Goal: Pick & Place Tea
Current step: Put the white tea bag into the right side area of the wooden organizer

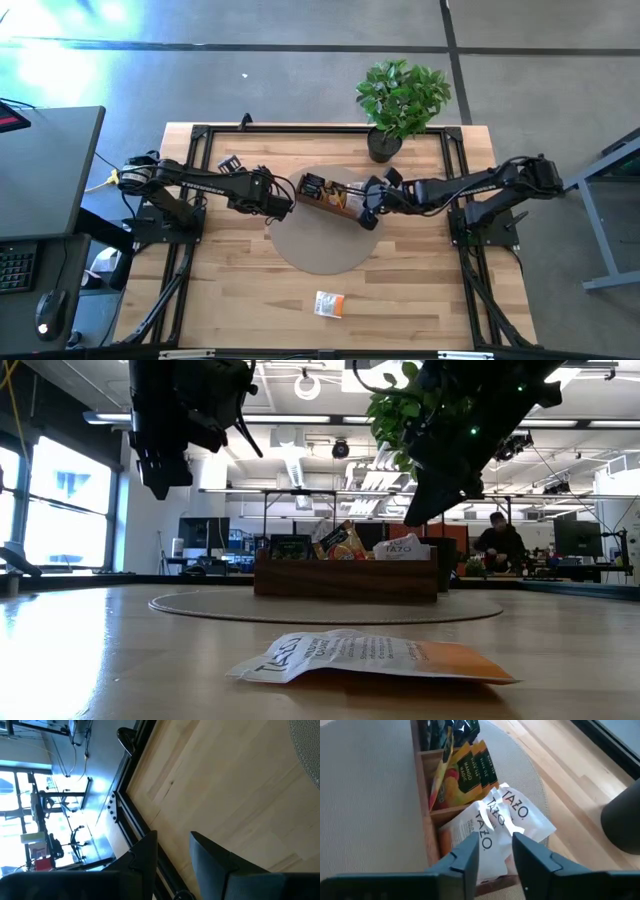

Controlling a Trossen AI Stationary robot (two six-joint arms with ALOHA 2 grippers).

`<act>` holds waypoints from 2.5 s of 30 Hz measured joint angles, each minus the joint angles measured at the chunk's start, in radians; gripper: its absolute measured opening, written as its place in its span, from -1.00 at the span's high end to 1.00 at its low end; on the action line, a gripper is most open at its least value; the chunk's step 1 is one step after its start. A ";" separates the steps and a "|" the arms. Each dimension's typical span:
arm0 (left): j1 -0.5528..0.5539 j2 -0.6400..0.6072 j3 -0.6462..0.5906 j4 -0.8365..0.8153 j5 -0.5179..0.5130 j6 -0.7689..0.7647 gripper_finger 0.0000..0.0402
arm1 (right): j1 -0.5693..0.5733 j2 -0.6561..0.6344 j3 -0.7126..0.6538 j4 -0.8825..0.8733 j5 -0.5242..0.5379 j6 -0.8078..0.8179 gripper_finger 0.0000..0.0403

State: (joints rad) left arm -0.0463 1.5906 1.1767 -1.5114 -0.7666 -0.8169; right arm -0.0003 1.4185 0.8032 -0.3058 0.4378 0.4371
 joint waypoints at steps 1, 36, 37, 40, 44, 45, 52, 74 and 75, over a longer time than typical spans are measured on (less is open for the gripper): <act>0.000 0.000 0.000 0.000 0.000 0.000 0.45 | 0.001 -0.001 0.000 -0.004 0.000 -0.003 0.40; 0.000 0.000 0.000 0.200 0.120 0.212 0.45 | 0.420 0.628 0.394 0.348 -0.522 0.010 0.26; 0.000 0.000 0.000 0.202 0.136 0.212 0.45 | 0.425 0.643 0.419 0.310 -0.522 0.016 0.26; 0.000 0.000 0.000 0.204 0.172 0.234 0.45 | 0.438 0.661 0.466 0.267 -0.505 0.016 0.26; 0.000 0.000 0.000 0.204 0.182 0.238 0.45 | 0.442 0.670 0.470 0.250 -0.469 0.006 0.26; 0.000 0.000 0.000 0.204 0.182 0.238 0.45 | 0.441 0.670 0.472 0.240 -0.467 0.008 0.26; 0.000 0.000 0.000 0.204 0.185 0.237 0.45 | 0.459 0.669 0.472 0.220 -0.402 -0.009 0.26; 0.000 0.000 0.000 0.203 0.186 0.234 0.45 | 0.472 0.706 0.471 0.277 -0.376 -0.038 0.94; 0.000 0.000 0.000 0.202 0.192 0.233 0.45 | 0.469 0.689 0.469 0.255 -0.365 -0.048 0.96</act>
State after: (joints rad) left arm -0.0467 1.5906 1.1767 -1.3090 -0.5744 -0.5835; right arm 0.4683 2.1077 1.2721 -0.0506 0.0724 0.3888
